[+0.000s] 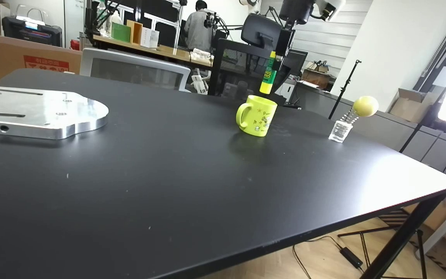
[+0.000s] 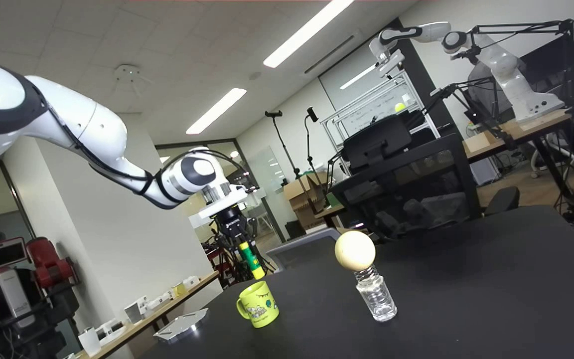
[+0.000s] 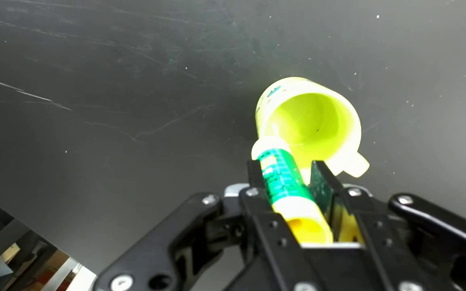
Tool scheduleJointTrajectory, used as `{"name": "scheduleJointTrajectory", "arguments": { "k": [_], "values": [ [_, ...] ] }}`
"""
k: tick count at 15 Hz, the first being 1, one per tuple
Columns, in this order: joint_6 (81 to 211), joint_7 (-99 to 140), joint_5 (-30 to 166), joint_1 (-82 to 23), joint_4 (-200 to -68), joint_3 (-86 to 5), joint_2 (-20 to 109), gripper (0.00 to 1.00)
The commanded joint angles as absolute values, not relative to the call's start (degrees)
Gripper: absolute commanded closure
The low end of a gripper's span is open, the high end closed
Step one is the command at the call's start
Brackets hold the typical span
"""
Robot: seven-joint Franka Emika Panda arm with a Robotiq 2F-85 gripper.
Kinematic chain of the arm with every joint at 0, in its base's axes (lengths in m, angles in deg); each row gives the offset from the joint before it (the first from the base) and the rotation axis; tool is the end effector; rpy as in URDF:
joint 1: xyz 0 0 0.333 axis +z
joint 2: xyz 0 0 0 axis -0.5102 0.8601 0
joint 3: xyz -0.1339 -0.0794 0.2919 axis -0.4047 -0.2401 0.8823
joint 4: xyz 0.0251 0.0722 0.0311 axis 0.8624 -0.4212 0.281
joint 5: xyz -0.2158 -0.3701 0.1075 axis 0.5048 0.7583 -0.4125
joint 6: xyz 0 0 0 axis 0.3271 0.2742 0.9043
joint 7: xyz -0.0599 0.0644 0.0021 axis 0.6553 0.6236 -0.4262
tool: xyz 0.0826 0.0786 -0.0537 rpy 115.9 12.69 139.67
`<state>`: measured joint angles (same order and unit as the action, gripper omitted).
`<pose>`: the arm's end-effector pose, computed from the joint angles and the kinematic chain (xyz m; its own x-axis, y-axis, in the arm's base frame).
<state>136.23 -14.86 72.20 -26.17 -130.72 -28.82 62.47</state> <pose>0.7385 0.1420 0.2655 0.7026 0.7116 0.0053 0.7110 -0.7024 0.0333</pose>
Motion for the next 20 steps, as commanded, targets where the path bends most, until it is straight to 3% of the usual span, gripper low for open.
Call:
{"name": "scheduleJointTrajectory", "arguments": {
  "k": [1, 14, 15, 16, 18, 20],
  "values": [
    [132.62, -14.62, 73.95, -25.51, -129.96, -28.64, 62.61, 0.92],
    [137.94, -19.06, 72.86, -26.54, -131.79, -27.16, 67.51, 0.92],
    [138.0, -19.17, 72.66, -26.66, -131.88, -27.05, 67.75, 0.74],
    [137.64, -19.8, 72.4, -26.91, -131.86, -26.74, 67.87, 0.42],
    [138.14, -20.5, 72.11, -27.24, -132.38, -26.32, 67.23, 0.34],
    [138.84, -20.99, 71.92, -27.58, -132.95, -25.97, 66.02, 0.2]
  ]
}}
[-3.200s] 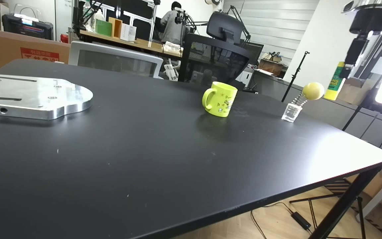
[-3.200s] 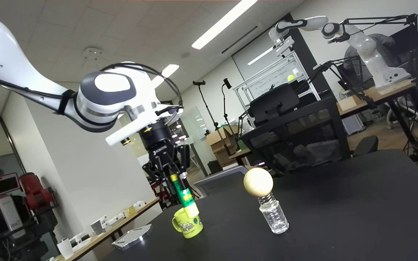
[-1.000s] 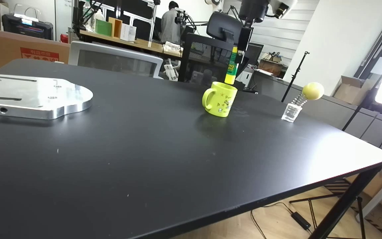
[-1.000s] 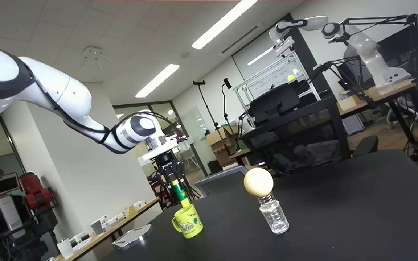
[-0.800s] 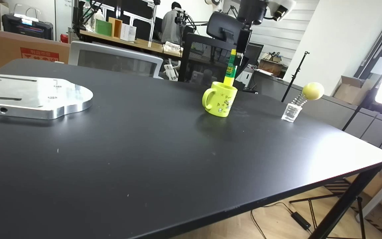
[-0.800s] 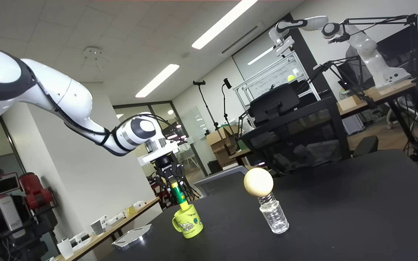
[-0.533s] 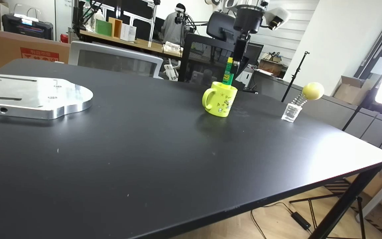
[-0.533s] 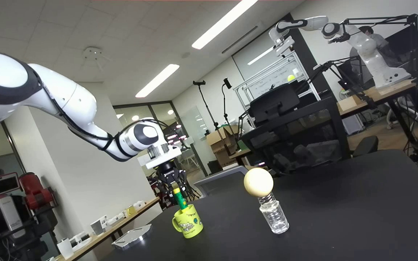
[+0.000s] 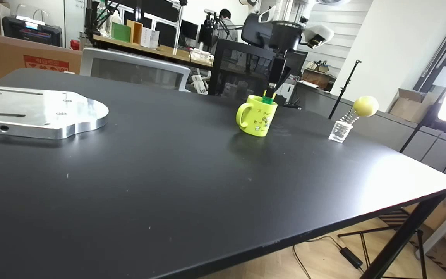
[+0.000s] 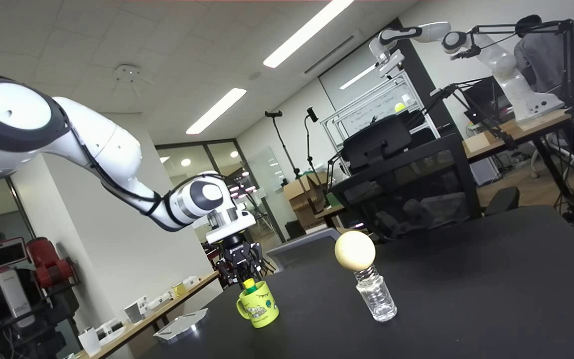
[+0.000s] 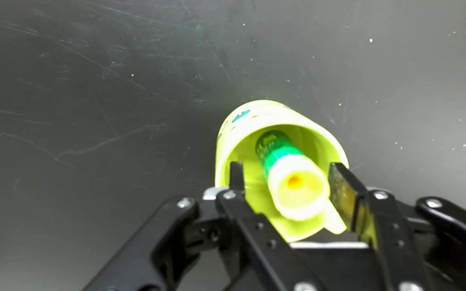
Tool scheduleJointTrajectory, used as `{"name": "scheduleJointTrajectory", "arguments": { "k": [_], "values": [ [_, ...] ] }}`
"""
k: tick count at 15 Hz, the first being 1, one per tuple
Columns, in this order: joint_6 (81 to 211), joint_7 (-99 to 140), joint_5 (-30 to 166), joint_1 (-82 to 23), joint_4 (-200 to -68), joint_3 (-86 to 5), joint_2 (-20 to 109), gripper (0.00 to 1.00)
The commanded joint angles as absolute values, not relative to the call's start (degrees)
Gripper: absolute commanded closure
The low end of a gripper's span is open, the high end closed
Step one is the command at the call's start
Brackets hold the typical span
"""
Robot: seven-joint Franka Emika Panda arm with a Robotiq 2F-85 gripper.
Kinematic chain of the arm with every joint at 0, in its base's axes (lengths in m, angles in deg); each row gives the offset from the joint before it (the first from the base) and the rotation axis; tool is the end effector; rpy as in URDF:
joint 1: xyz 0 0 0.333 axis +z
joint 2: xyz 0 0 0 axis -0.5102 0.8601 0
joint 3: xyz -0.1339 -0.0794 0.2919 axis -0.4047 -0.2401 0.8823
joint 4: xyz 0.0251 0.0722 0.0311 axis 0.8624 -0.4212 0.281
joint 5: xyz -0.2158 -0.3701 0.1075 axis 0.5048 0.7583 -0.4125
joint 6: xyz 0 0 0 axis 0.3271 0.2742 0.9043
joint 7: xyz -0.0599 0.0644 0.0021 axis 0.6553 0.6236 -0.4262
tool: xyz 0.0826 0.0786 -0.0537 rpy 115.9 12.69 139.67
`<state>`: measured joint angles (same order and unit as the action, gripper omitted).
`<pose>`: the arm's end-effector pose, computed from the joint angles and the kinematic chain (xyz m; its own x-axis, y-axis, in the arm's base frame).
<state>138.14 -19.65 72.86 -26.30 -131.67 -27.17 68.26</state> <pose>0.7234 0.1584 0.1872 0.6161 0.7864 -0.0452 0.7857 -0.6176 -0.0356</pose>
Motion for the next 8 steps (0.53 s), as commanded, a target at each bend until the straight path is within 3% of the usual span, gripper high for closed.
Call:
{"name": "scheduleJointTrajectory", "arguments": {
  "k": [1, 3, 8],
  "values": [
    [139.42, -21.09, 71.88, -27.78, -133.41, -25.9, 65.16, 0.14],
    [140.34, -21.56, 71.62, -28.31, -134.12, -25.69, 63.64, 0.02],
    [139.33, -21.92, 72.44, -28.05, -132.27, -26.65, 63.82, 0.0]
  ]
}}
